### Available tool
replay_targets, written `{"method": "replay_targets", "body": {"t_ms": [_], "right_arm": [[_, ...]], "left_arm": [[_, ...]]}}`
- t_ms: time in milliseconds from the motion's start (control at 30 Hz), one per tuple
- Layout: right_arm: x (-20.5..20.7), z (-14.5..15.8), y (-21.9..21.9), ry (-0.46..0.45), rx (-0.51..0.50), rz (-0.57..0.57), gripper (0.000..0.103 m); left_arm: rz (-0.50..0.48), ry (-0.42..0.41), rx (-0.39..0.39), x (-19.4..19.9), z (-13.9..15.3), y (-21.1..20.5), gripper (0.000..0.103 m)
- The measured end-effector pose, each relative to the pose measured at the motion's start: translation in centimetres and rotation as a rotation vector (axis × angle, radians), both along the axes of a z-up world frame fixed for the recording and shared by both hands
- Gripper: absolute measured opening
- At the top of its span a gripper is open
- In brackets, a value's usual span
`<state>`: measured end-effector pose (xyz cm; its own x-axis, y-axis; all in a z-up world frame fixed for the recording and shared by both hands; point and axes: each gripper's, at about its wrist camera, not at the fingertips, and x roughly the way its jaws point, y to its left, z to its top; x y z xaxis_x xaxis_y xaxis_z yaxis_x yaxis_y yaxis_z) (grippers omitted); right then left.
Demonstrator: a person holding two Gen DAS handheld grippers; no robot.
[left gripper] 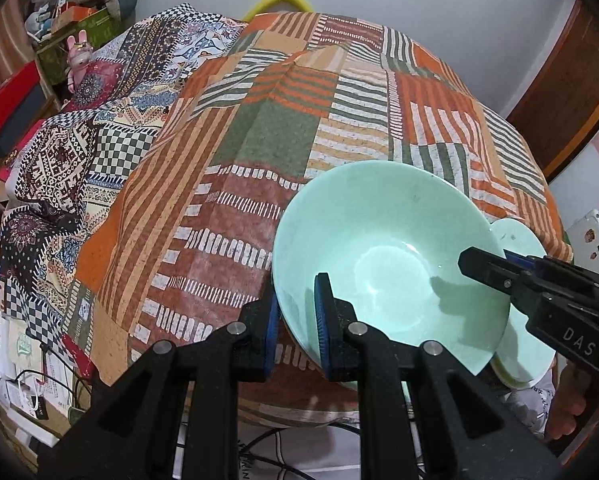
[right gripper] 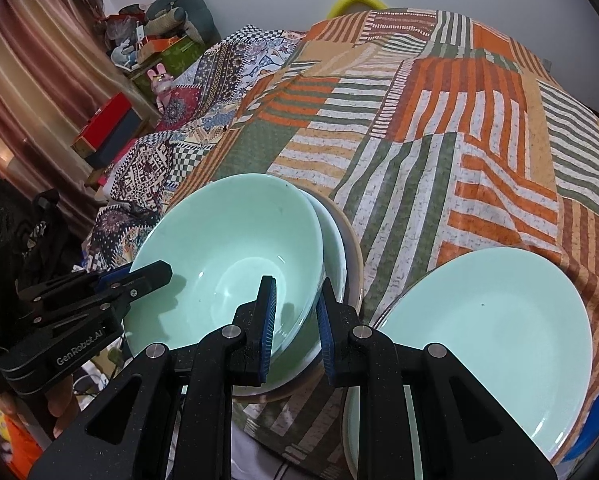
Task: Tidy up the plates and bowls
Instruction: 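Lower the mint green bowl into the white dotted bowl with the left tool, then grip the rim of the whole plate-and-bowl stack with the left tool and lift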
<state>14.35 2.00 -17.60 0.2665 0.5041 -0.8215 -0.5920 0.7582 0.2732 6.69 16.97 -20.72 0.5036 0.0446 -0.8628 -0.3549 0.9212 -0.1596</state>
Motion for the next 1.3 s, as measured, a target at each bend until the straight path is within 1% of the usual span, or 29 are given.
{"method": "replay_targets", "body": {"t_ms": [233, 367, 667, 800, 833, 933, 967, 1000, 1033, 1067, 1100, 1133, 1233, 1300], "right_arm": [[-0.2, 0.2, 0.2, -0.037, -0.019, 0.005, 0.019], [-0.5, 0.3, 0.2, -0.057, -0.025, 0.010, 0.021], [-0.5, 0.4, -0.1, -0.038, -0.017, 0.013, 0.021], [-0.6, 0.5, -0.1, -0.033, -0.018, 0.016, 0.021], [-0.6, 0.6, -0.2, -0.033, -0.020, 0.020, 0.021], [-0.5, 0.7, -0.3, -0.027, -0.017, 0.029, 0.022], [-0.5, 0.8, -0.4, -0.029, -0.016, 0.029, 0.024], [-0.6, 1.0, -0.5, -0.043, -0.020, 0.024, 0.033], [-0.7, 1.2, -0.7, -0.061, -0.024, 0.018, 0.038], [-0.9, 1.5, -0.9, -0.091, -0.026, 0.008, 0.047], [-0.9, 1.8, -1.2, -0.110, -0.024, 0.003, 0.052], [-1.0, 2.1, -1.4, -0.125, -0.022, 0.003, 0.053], [-0.7, 2.1, -1.8, -0.126, -0.023, -0.007, 0.053], [-0.3, 1.8, -2.1, -0.112, -0.022, -0.021, 0.053]], "left_arm": [[-0.007, 0.018, 0.007, 0.3, -0.7, -0.2, 0.016], [-0.009, 0.029, 0.004, 0.4, -1.2, -0.2, 0.016], [-0.013, 0.036, -0.015, 0.2, -1.1, -0.1, 0.016], [-0.005, 0.023, -0.030, -0.2, -0.6, 0.0, 0.016], [-0.002, 0.015, -0.032, -0.3, -0.4, 0.1, 0.020], [0.012, -0.020, -0.026, -0.9, 0.6, 0.3, 0.025], [0.016, -0.032, -0.021, -1.1, 1.0, 0.5, 0.025], [0.019, -0.041, -0.017, -1.2, 1.4, 0.5, 0.028], [0.024, -0.053, -0.015, -1.4, 1.7, 0.6, 0.031], [0.027, -0.061, -0.015, -1.5, 1.9, 0.7, 0.033], [0.030, -0.071, -0.015, -1.7, 2.2, 0.8, 0.037], [0.034, -0.080, -0.015, -1.8, 2.3, 0.9, 0.040], [0.046, -0.097, -0.019, -2.2, 2.6, 1.2, 0.046], [0.054, -0.095, -0.026, -2.4, 2.3, 1.5, 0.046]]}}
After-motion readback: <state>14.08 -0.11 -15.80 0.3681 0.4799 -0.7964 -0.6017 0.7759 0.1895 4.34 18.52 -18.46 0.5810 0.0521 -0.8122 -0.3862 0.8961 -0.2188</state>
